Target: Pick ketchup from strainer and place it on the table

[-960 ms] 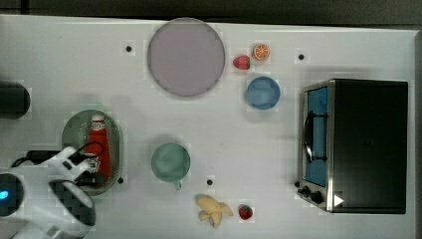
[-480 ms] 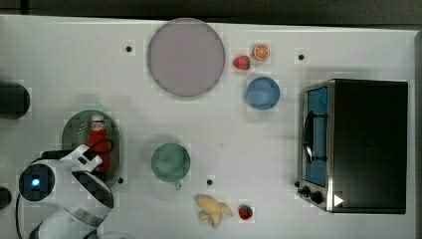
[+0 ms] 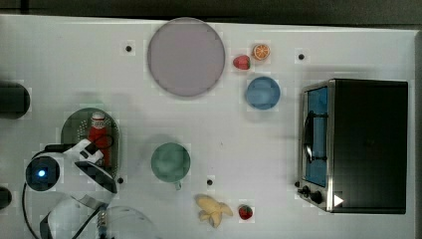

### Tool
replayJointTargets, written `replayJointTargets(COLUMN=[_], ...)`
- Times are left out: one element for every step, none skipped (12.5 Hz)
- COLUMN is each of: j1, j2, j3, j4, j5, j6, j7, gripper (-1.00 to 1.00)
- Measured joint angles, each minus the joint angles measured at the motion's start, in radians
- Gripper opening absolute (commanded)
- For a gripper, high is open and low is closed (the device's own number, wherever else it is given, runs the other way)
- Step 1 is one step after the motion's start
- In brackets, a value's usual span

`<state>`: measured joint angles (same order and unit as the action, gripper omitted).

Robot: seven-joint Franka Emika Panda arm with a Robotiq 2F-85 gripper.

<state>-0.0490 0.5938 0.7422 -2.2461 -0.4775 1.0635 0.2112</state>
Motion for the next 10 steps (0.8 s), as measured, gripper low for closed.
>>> replayJointTargets(j1=[0.004, 0.007, 0.010, 0.020, 0.027, 0.026, 0.026, 0.027, 0.026, 0.025], j2=[0.021, 0.046, 0.067, 0.075, 0.075, 0.071, 0.065, 0.055, 0.042, 0.015], j3=[-0.011, -0.021, -0.032, -0.053, -0.066, -0.063, -0.060, -0.057, -0.051, -0.044], j4=[0.014, 0.025, 0.033, 0.033, 0.035, 0.035, 0.035, 0.035, 0.031, 0.029], j5=[-0.011, -0.029, -0.033, -0.033, -0.031, -0.031, -0.031, -0.030, -0.032, -0.032], j6=[0.003, 0.005, 0.007, 0.010, 0.008, 0.009, 0.004, -0.003, -0.004, -0.015], j7=[0.019, 0.030, 0.036, 0.047, 0.052, 0.052, 0.052, 0.055, 0.058, 0.059], gripper=[1.00, 0.91, 0.68, 0.43, 0.21, 0.19, 0.19, 0.19, 0.19, 0.19])
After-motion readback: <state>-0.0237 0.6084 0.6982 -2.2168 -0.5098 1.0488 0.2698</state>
